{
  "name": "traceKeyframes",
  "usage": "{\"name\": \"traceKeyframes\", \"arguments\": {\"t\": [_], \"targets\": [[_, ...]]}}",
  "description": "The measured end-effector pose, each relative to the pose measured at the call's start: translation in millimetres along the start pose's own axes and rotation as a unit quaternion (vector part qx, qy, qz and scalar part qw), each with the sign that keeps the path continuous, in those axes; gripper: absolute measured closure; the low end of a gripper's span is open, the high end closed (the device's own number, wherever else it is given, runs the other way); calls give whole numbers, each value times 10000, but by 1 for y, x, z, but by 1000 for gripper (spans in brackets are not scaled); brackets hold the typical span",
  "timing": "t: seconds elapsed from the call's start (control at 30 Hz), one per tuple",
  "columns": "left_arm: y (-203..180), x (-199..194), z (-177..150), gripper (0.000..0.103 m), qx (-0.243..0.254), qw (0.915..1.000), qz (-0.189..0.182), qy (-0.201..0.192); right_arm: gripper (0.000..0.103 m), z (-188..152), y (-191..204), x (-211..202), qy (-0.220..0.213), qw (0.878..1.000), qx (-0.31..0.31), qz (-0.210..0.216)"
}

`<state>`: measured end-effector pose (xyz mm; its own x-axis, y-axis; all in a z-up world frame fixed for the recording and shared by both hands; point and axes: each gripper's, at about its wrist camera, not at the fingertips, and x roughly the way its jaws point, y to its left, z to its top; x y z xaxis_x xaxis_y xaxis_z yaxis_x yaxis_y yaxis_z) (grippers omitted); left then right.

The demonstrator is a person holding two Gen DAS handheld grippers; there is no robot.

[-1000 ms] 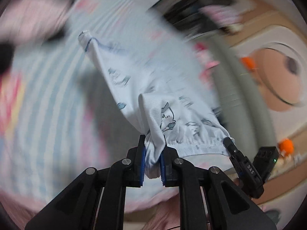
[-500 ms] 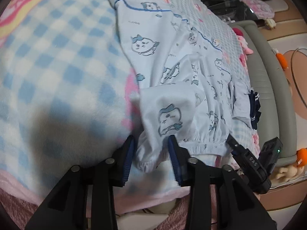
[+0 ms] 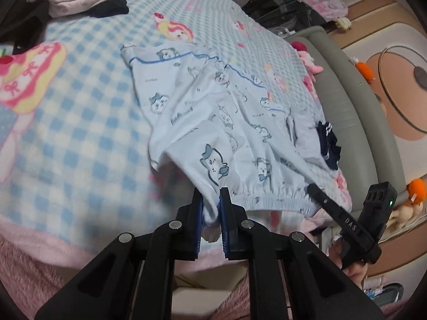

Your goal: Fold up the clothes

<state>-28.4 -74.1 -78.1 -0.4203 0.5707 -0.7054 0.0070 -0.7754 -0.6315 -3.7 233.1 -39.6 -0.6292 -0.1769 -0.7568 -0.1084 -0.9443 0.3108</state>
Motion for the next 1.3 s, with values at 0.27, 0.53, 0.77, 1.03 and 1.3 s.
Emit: {"name": "traceKeyframes", "arguments": {"t": [0.27,0.53,0.77,1.03,1.3], "targets": [[26,13,-23,91,-192,9988,61,442,97,-28,-9,14,393,9991,90,-155],[56,38,-34,78,-625,9908,187,1187,69,-44,-39,32,727,9932,633,-658],[49,-2,-17,67,-265,9956,352,830,64,-26,-46,-12,-155,9869,609,-1484],[42,-5,31,67,124,9967,708,366,64,12,-8,-10,-464,9934,-145,-1041],[55,27,112,67,134,9964,828,-98,64,47,46,62,206,9961,-856,-91]]}}
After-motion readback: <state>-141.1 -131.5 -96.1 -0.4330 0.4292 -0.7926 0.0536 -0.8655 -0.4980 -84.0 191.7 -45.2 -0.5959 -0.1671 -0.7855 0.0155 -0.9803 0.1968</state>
